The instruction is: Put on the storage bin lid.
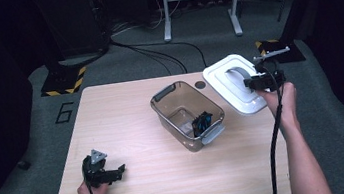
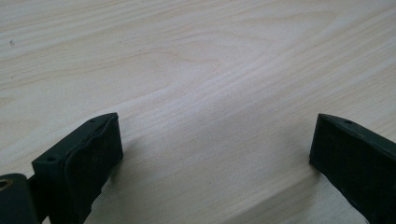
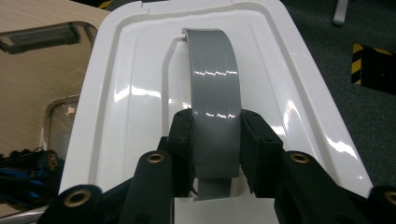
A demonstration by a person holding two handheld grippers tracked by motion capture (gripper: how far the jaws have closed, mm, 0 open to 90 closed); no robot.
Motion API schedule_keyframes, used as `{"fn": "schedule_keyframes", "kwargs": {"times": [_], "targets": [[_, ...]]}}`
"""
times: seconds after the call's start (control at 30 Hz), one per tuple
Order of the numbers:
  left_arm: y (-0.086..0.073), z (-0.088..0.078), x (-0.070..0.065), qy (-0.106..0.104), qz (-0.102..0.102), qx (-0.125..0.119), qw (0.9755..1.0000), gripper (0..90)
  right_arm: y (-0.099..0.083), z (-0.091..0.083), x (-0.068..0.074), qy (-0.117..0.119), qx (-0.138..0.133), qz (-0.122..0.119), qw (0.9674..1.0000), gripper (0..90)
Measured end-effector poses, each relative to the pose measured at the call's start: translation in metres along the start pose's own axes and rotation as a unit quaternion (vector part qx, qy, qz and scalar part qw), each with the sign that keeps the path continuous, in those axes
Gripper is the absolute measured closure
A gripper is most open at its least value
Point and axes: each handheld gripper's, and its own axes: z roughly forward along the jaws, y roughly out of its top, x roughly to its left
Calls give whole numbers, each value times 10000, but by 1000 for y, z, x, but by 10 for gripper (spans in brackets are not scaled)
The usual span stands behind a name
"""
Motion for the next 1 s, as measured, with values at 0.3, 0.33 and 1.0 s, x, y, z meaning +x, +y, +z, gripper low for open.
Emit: {"fn": "schedule_keyframes", "kwargs": {"times": [0.3, 0.33, 1.0], "targets": [[0, 0, 0, -9, 0, 4, 10000, 24, 21, -19, 33, 315, -177, -298, 9989, 673], [0, 0, 0, -10, -3, 8, 10000, 24, 24, -19, 41, 399, -210, -326, 9985, 673], [0, 0, 0, -10, 0, -20, 10000, 26, 27, 0, 107, 938, -119, -552, 9940, 672]]}}
